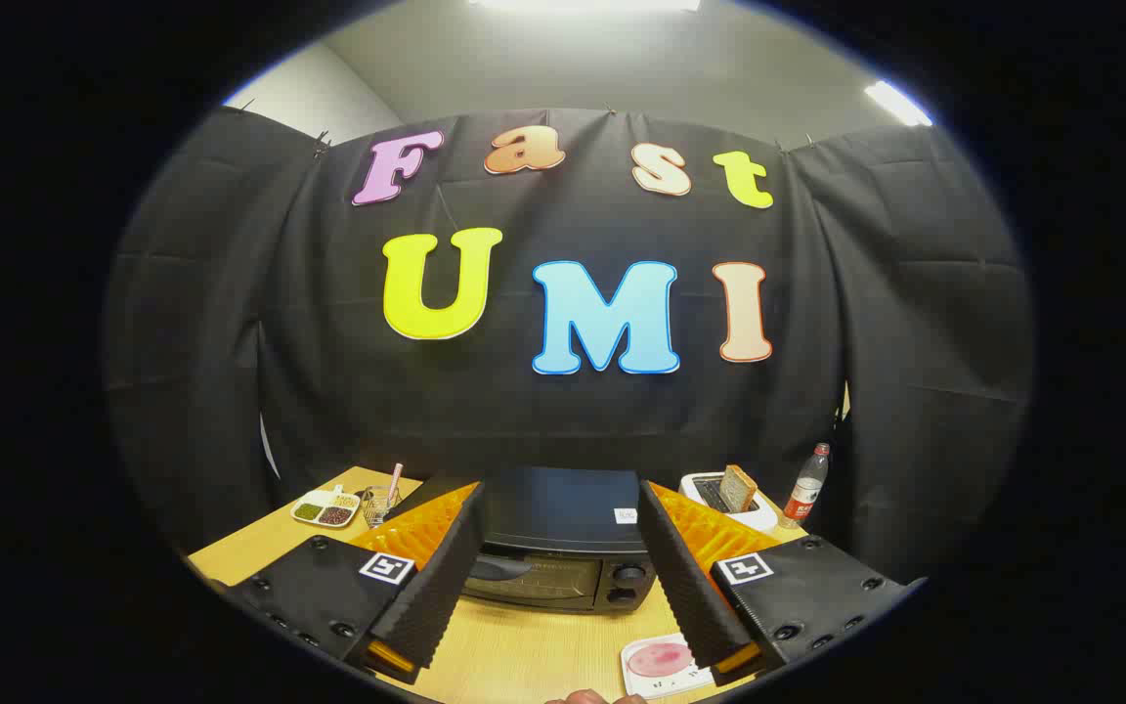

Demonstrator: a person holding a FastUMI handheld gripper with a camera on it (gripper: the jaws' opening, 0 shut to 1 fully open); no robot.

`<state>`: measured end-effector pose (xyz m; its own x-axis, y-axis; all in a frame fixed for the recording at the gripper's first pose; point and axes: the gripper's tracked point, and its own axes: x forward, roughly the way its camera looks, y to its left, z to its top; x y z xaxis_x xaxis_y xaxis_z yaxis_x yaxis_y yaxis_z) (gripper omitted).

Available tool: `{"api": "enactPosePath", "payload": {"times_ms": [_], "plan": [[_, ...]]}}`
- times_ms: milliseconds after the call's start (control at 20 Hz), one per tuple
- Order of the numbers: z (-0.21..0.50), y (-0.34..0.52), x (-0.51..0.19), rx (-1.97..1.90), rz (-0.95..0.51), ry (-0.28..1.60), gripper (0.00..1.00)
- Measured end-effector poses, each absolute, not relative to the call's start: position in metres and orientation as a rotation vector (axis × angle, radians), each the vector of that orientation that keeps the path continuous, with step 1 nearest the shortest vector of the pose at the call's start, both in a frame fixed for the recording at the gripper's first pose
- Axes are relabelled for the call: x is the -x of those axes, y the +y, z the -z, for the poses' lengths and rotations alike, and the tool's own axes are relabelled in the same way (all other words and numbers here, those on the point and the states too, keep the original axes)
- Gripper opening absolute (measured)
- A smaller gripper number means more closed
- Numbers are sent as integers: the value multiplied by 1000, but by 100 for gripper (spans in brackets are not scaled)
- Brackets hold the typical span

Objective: Open the toaster oven, put the food inside, and close the toaster oven door.

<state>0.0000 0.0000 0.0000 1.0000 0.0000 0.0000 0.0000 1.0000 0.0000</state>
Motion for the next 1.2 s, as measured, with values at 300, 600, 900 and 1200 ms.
{"api": "enactPosePath", "payload": {"times_ms": [300,600,900,1200], "plan": [[5,-5,-3,-2,11,14,96],[10,-5,-5,15,10,16,97],[13,-2,-8,18,10,25,97],[18,15,-8,26,-18,42,97]]}}
